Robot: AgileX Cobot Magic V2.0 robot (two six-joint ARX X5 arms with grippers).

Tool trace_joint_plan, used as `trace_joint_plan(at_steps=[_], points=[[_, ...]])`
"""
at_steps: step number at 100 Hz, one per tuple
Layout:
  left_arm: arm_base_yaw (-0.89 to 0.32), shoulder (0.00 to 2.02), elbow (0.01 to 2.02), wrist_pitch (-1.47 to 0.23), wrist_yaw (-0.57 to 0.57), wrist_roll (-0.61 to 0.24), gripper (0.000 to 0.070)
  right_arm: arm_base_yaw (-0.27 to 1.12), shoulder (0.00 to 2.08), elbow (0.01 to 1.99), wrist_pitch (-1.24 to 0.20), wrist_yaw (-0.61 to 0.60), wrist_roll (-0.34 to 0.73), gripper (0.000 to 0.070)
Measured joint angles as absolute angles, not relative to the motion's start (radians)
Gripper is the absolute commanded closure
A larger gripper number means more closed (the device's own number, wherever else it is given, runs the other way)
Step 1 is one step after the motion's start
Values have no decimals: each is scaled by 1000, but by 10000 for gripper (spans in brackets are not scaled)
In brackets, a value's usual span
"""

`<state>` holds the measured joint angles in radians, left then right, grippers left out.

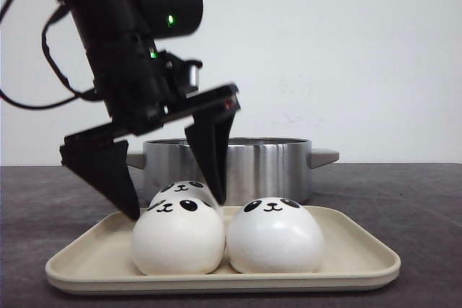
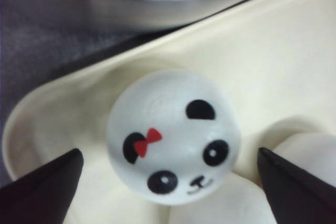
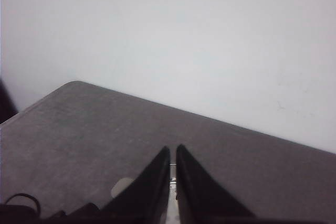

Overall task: Steam buns
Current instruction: 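Lower the left gripper onto the farther bun on the tray and close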

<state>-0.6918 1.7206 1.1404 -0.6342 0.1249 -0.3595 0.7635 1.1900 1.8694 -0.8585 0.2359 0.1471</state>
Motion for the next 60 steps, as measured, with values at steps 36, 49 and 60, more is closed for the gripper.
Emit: trace_joint_plan(at_steps=[36, 49, 60], points=[[-692, 1740, 1140, -546, 78, -396, 230, 764, 1190, 1869, -906, 240, 147, 688], [-692, 1742, 1140, -554, 76, -405, 354, 764, 1190, 1869, -910, 240, 147, 688], [-692, 1746, 1140, -564, 69, -404, 682, 764, 1190, 1869, -915, 240, 147, 688]])
